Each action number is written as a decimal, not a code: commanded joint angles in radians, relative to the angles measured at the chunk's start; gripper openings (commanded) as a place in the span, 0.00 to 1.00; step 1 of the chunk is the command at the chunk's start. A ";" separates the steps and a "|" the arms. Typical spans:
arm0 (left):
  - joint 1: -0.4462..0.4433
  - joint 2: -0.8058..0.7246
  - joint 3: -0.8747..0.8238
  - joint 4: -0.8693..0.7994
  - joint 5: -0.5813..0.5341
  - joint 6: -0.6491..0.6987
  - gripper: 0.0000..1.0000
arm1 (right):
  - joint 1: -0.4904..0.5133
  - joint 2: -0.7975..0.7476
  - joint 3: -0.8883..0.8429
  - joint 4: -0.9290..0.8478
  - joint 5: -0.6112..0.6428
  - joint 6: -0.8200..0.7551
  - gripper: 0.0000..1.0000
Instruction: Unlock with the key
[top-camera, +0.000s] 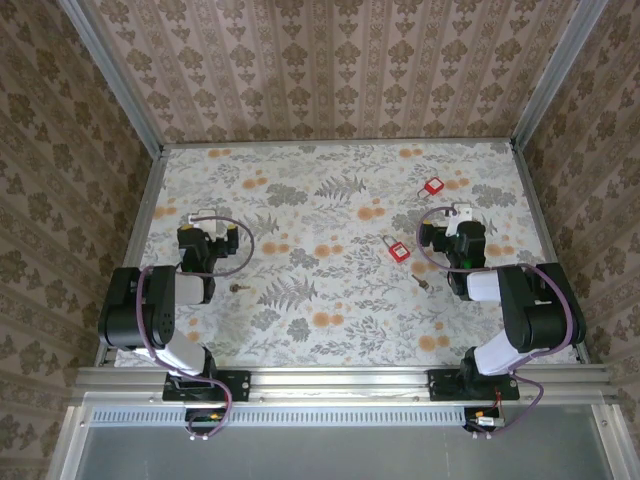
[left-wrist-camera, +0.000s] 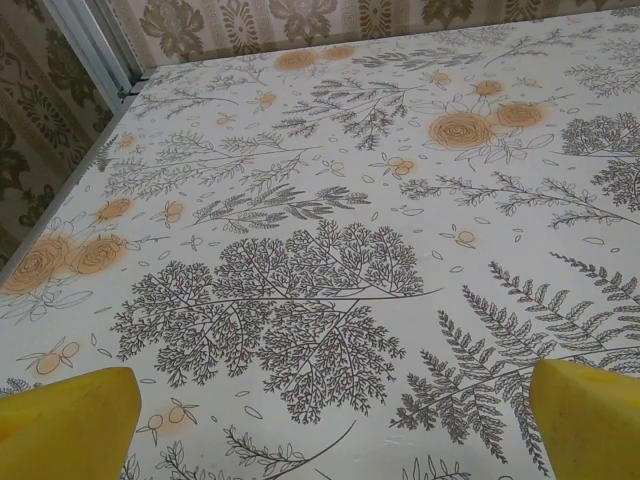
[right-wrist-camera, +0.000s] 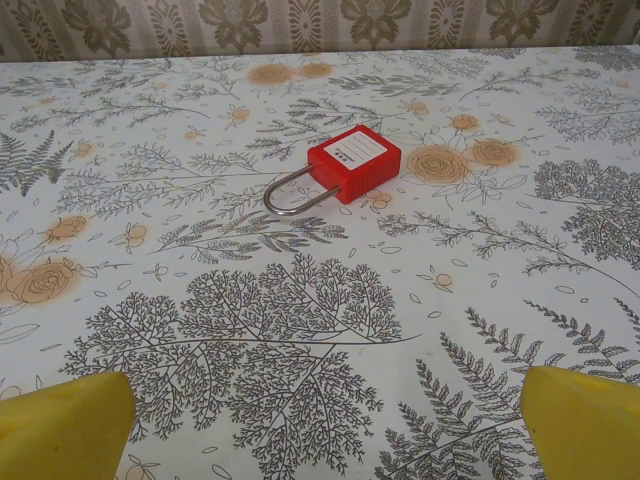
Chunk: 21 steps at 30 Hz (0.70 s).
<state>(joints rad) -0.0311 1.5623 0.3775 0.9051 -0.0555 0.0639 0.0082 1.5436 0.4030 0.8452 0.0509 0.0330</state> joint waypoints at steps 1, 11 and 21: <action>0.009 -0.011 0.020 -0.003 0.022 0.002 1.00 | -0.002 -0.016 0.008 -0.003 -0.011 -0.001 1.00; 0.008 -0.010 0.019 -0.003 0.022 0.003 1.00 | -0.002 -0.016 0.008 -0.003 -0.011 0.000 1.00; 0.002 -0.011 0.018 0.001 0.015 0.008 1.00 | -0.002 -0.016 0.008 -0.003 -0.011 -0.001 1.00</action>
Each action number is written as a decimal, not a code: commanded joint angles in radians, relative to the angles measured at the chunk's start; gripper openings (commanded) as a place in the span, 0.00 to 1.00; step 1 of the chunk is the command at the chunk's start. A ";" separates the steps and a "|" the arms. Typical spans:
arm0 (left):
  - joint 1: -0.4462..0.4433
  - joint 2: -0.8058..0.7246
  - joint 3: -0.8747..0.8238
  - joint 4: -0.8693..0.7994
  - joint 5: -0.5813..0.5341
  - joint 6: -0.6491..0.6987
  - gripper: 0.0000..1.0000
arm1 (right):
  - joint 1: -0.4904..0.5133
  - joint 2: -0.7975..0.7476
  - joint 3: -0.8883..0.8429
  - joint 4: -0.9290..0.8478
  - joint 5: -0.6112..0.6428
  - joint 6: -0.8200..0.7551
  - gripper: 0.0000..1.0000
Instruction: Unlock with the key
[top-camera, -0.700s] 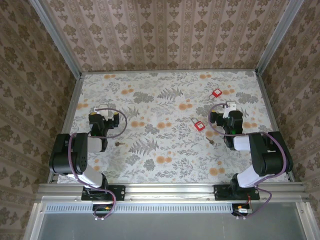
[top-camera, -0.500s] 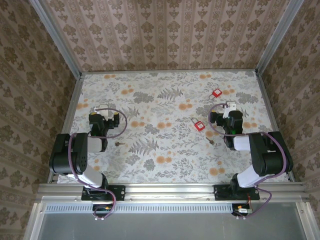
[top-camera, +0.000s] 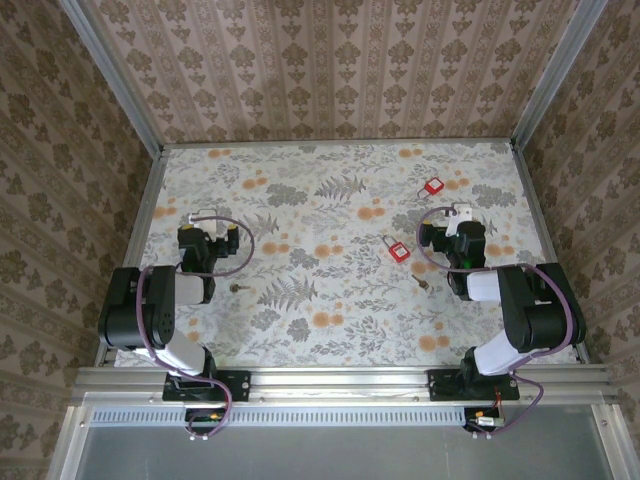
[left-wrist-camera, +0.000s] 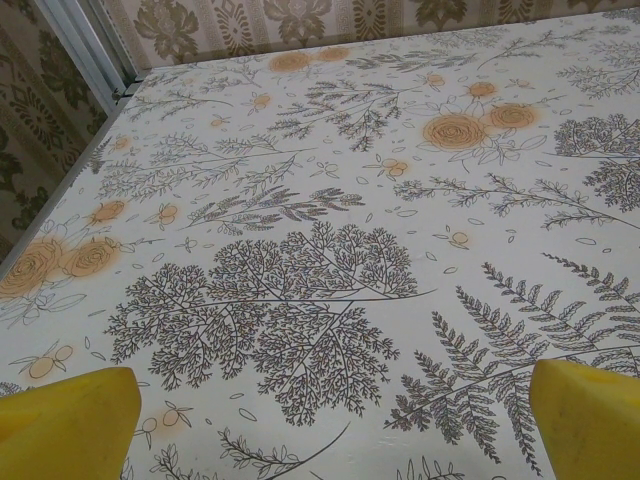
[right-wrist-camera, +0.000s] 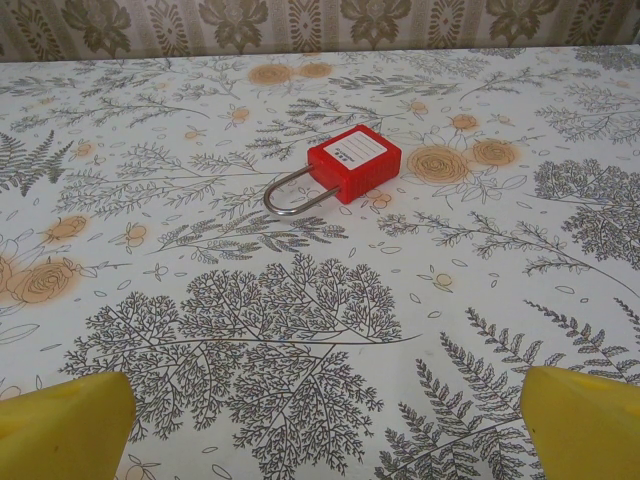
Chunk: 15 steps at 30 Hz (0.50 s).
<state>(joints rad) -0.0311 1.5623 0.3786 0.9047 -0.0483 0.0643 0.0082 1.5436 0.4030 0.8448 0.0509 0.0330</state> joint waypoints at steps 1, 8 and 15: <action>0.001 -0.011 0.016 0.003 0.005 0.008 1.00 | -0.002 -0.016 0.009 -0.003 -0.011 -0.001 1.00; -0.008 -0.011 0.011 0.013 -0.005 0.015 1.00 | -0.002 -0.016 0.008 -0.003 -0.011 -0.001 1.00; -0.009 -0.011 0.011 0.011 -0.007 0.015 1.00 | -0.002 -0.016 0.008 -0.003 -0.011 -0.001 1.00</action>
